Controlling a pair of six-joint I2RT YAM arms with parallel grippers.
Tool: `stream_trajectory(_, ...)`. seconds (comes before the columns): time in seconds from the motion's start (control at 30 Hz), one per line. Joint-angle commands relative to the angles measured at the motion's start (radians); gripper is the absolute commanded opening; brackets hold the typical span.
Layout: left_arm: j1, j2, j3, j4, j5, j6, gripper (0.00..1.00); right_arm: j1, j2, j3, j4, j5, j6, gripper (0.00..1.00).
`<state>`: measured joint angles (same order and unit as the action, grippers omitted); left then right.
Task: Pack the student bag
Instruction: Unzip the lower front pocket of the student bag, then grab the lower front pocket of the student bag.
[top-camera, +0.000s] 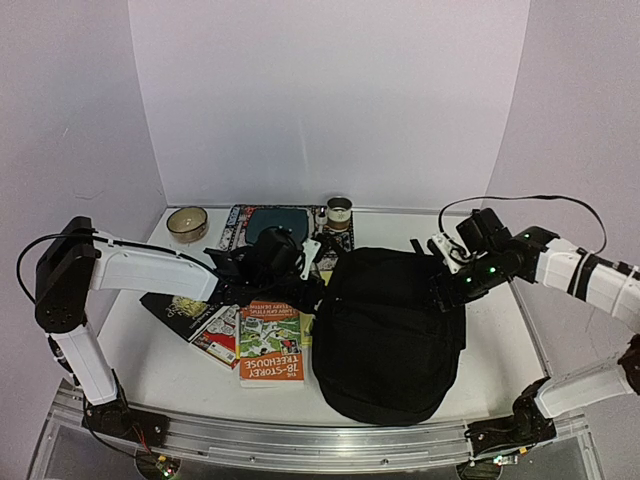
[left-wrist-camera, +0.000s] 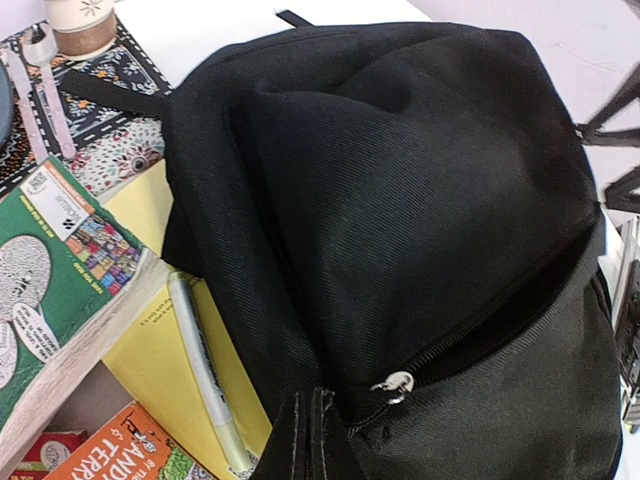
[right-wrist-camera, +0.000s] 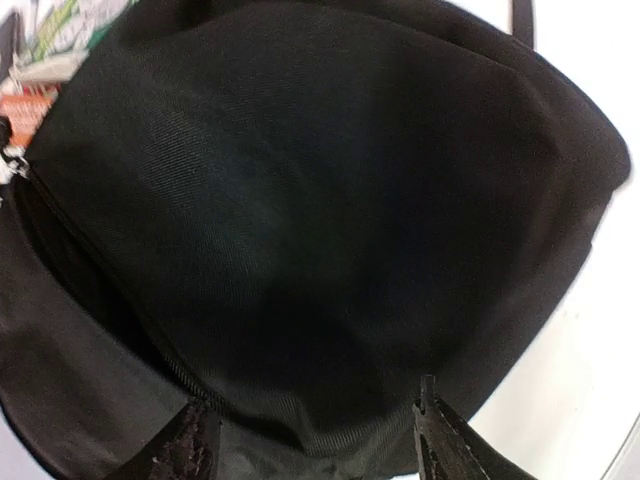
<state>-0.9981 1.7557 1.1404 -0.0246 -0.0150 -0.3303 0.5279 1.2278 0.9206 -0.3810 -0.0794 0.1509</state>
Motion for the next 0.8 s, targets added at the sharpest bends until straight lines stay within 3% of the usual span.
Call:
stream_trajectory(0.0,0.006,-0.004,0.035,0.021,0.041,0.028,0.0,0.053,0.078,0.09,-0.036,0.082,-0.125,0.71)
stream_trajectory(0.3,0.005,-0.005,0.047,0.021,0.06,0.032,0.0,0.2,0.214,0.134,-0.021,0.22,-0.217,0.8)
stream_trajectory(0.6,0.005,0.002,0.064,0.054,0.069,0.015,0.0,0.315,0.245,0.11,0.002,0.246,-0.273,0.92)
stream_trajectory(0.77,0.006,0.002,0.064,0.058,0.077,0.008,0.0,0.35,0.278,0.105,0.005,0.337,-0.306,0.94)
